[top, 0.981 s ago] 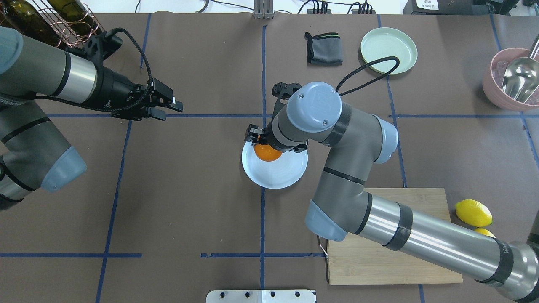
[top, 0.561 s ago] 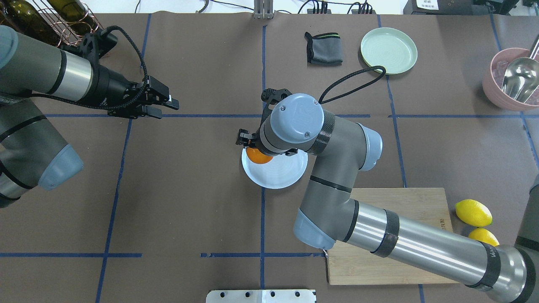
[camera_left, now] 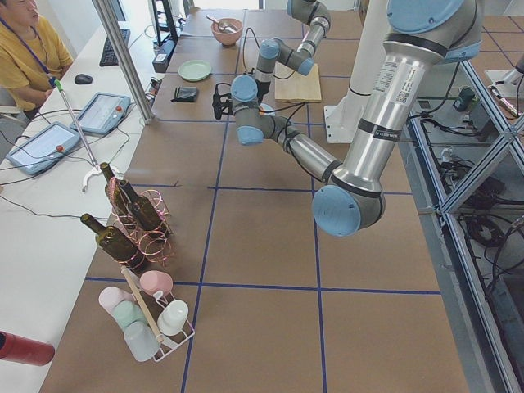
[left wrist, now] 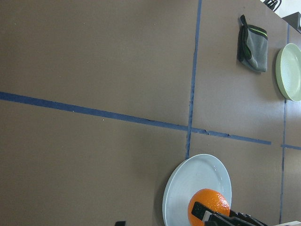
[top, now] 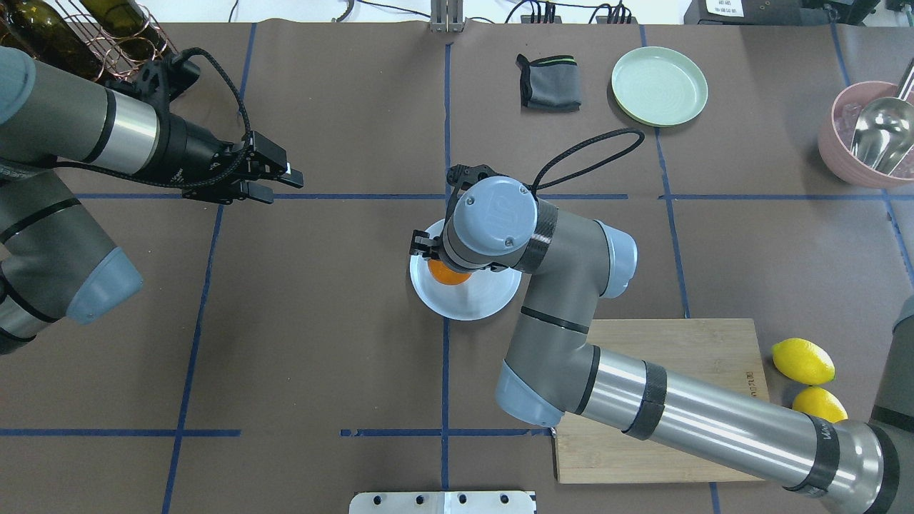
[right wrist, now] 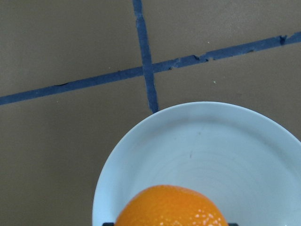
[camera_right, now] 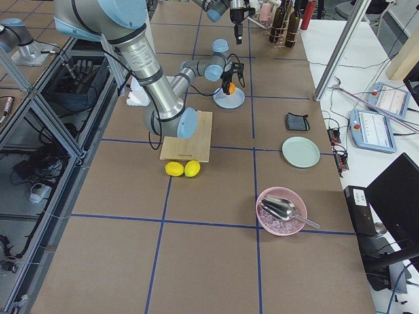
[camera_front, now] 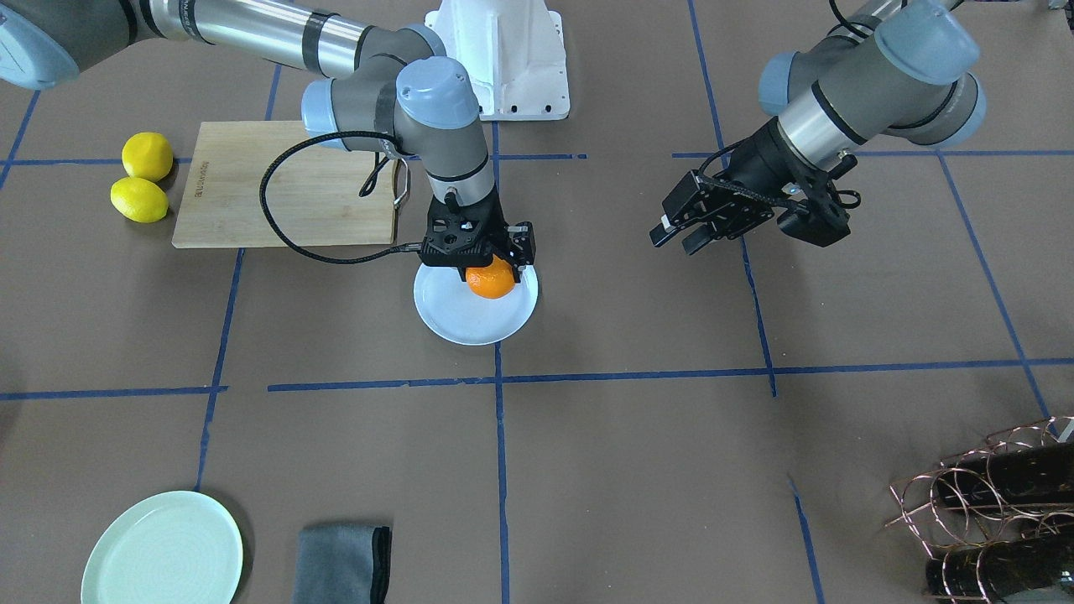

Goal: Pick orange to plate
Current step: 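Carry the orange over the plate with the right gripper while the left gripper withdraws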

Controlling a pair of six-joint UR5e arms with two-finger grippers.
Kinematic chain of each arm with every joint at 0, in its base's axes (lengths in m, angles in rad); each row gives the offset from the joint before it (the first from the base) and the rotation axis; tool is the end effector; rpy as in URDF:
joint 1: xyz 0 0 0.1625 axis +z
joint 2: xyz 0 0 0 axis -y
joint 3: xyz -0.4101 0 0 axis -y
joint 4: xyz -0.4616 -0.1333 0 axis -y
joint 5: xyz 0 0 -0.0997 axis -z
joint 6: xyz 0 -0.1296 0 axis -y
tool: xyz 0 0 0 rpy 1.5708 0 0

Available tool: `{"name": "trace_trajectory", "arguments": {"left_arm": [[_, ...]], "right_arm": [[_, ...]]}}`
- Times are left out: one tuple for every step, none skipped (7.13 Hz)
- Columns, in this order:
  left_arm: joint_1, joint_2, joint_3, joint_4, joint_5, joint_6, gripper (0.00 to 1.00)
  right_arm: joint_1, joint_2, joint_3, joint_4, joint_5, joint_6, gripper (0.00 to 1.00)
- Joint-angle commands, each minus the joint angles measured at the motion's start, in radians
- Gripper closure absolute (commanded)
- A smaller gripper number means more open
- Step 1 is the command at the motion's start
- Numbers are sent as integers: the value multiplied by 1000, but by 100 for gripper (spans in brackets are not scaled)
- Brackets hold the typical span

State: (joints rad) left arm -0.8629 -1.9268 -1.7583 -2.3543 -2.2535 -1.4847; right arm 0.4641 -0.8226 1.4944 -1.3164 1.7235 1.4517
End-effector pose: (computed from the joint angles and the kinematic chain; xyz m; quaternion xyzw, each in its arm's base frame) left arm 0.3898 -0.5347 0.2357 0.0306 0.6367 -0.0903 0.7652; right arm -0.6669 -0.4608 0.1730 0.0627 -0.4462 0.1196 0.8847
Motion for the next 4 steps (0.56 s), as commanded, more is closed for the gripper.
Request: {"name": "trace_trajectory", "arguments": {"left_arm": [[1,0,-1,0,3,-2,35],[1,0,-1,0,5,-3,35],[1,0,-1,0,5,-3,35],[1,0,-1,0,3,-3,35]], "right_arm": [[-12,-10,-9,-7,-37,-7,100],[-16,-10,-19,-7,-45,-8,100],[-16,-10,-19,-30,-47,-8,98],[-16,-9,-16,-43,-47,-8,33]]}}
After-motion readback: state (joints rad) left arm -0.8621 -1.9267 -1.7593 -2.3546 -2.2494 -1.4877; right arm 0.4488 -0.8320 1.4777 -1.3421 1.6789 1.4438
